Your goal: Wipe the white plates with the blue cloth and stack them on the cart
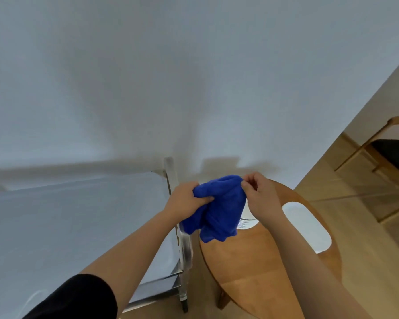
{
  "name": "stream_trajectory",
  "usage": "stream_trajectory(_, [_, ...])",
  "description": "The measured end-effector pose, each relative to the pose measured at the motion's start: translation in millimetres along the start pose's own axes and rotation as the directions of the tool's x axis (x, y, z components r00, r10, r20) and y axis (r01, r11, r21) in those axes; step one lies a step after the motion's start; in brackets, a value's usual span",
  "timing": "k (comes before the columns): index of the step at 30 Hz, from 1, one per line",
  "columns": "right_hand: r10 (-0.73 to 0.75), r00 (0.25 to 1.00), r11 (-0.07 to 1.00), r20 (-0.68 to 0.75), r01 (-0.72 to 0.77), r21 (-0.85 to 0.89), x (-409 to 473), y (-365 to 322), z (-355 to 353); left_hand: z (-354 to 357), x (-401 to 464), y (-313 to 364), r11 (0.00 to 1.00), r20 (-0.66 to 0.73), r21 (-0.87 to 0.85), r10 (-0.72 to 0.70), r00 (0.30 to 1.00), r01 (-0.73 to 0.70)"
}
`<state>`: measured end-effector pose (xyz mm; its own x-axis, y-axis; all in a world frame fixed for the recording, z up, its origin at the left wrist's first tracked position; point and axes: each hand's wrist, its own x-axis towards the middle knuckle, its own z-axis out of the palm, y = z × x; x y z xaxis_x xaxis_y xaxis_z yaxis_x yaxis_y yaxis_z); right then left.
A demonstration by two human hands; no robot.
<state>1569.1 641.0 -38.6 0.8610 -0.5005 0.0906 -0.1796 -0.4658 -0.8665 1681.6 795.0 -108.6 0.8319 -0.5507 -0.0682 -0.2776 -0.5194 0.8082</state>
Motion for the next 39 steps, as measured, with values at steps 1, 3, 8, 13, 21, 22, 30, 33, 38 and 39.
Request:
stream_trajectory(1, [0.011, 1.0, 0.999, -0.017, -0.012, -0.035, -3, 10, -7, 5, -3, 9, 1.0, 0.014, -0.012, 0.017, 1.0, -0.017])
stream_trajectory(3, [0.045, 0.999, 0.994, -0.026, -0.048, -0.099, -5, 32, -21, 17, -8, 27, 0.999, 0.036, -0.001, 0.051, 0.998, -0.051])
stream_trajectory(8, [0.131, 0.984, 0.977, 0.117, -0.108, -0.183, -13, 73, -53, 55, -10, 77, 0.975, 0.139, 0.166, 0.127, 0.982, -0.149])
stream_trajectory(13, [-0.018, 0.865, 0.998, 0.502, -0.013, 0.058, -20, 93, -101, 113, -10, 131, 0.982, 0.208, 0.086, 0.145, 0.967, -0.166])
stream_trajectory(21, [0.033, 0.906, 0.985, 0.423, -0.1, 0.137, -14, 157, -160, 164, -8, 148, 0.924, 0.191, -0.336, -0.124, 0.974, 0.183])
stream_trajectory(22, [0.056, 0.916, 0.98, 0.398, -0.127, 0.155, -13, 162, -162, 170, -10, 143, 0.896, 0.19, -0.37, -0.183, 0.965, 0.243])
stream_trajectory(30, [0.209, 0.942, 0.936, 0.262, -0.271, 0.225, -2, 190, -132, 229, -10, 123, 0.78, 0.282, -0.418, -0.376, 0.883, 0.466])
stream_trajectory(33, [0.324, 0.909, 0.85, 0.263, -0.401, 0.341, 5, 205, -115, 239, 8, 123, 0.813, 0.283, -0.361, -0.371, 0.884, 0.457])
stream_trajectory(38, [0.451, 0.815, 0.702, 0.363, -0.576, 0.419, 22, 215, -90, 240, 39, 102, 0.825, 0.206, -0.314, -0.424, 0.882, 0.47])
stream_trajectory(39, [0.461, 0.813, 0.721, 0.356, -0.577, 0.383, 26, 216, -87, 236, 44, 96, 0.798, 0.202, -0.343, -0.452, 0.869, 0.495])
